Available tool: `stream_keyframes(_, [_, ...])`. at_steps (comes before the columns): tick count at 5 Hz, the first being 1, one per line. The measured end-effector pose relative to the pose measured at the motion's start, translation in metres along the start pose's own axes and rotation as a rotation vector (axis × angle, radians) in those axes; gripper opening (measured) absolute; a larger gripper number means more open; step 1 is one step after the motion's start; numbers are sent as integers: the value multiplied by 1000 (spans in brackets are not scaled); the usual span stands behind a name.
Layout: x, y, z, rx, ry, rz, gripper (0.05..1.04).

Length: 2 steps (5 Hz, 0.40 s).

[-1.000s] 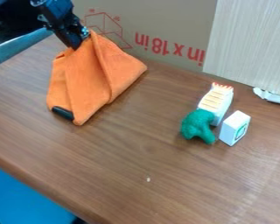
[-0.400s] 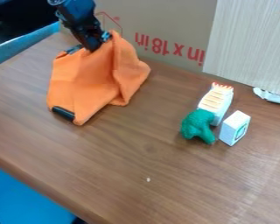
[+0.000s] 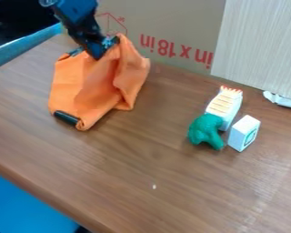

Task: Unfold the cloth from top left to right

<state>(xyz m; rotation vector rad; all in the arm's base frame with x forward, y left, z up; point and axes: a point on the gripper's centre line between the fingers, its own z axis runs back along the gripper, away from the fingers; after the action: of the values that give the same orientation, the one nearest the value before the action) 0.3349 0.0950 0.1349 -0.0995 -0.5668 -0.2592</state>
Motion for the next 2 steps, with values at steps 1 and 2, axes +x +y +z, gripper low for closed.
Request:
stream_keyframes(1, [-11,-6,11,-28,-11,-29,50])
stream_keyframes(2, [-19,-17,16,-56,6,-59,50])
